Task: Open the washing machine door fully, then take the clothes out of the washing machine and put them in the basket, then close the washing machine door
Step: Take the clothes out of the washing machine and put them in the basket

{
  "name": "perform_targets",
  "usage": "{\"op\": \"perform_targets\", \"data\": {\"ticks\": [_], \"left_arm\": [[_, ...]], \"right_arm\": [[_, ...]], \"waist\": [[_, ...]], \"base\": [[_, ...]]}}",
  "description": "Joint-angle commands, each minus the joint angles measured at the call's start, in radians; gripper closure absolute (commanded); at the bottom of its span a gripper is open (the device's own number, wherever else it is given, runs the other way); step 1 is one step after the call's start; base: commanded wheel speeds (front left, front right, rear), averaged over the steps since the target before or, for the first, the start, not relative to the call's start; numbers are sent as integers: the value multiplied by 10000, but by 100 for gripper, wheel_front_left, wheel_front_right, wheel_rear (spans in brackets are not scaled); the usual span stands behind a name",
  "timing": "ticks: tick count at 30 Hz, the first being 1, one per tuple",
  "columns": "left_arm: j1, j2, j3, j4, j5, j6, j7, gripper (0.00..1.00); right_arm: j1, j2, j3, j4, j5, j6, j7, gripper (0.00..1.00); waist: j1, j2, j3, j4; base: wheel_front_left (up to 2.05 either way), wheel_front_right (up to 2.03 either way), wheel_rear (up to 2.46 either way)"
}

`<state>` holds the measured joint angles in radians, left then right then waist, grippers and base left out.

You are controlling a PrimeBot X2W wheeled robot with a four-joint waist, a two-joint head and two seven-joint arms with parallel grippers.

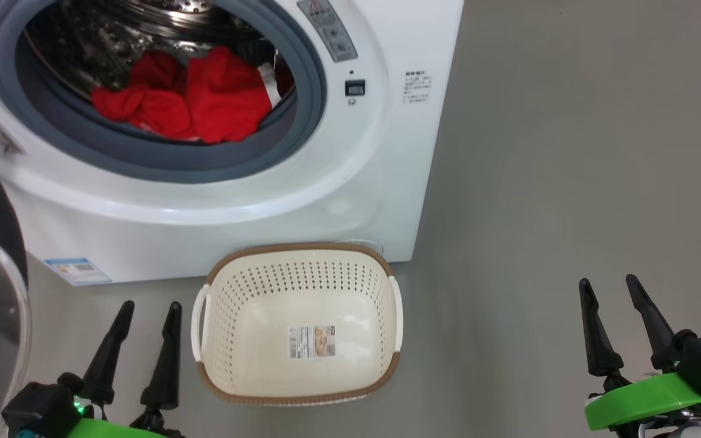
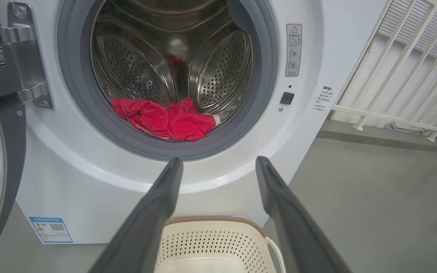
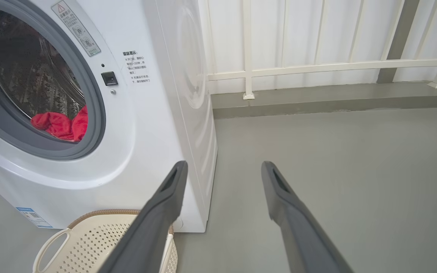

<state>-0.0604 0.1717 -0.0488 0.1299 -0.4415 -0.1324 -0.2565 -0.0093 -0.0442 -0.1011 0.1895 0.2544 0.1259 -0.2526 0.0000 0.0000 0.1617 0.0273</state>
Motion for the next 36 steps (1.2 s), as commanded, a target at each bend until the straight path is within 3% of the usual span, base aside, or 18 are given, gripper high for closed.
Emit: {"op": "perform_targets", "data": {"ticks": [1,9,23,36], "left_arm": [[-326,188,392,-257,-9,17,-53,0],[-261,197,229,-210,-129,17,-53,0],[-469,266,-94,397,-39,17,-53,0],[-4037,520,-436,3087,411,17,-53,0]], "right_arm": [[-384,-64,279,-262,-66,48,-92,0],[-372,-62,270,-242,-18,48,-92,0],[-432,-61,364,-259,34,48,-92,0],[-1176,-61,572,-401,238,48,-92,0]], "waist": [[0,0,2,-3],[0,0,-8,12],[0,0,268,-36],[0,0,1984,-590]], "base": [[126,-134,7],[91,-93,2],[4,-4,0],[0,0,0]]}}
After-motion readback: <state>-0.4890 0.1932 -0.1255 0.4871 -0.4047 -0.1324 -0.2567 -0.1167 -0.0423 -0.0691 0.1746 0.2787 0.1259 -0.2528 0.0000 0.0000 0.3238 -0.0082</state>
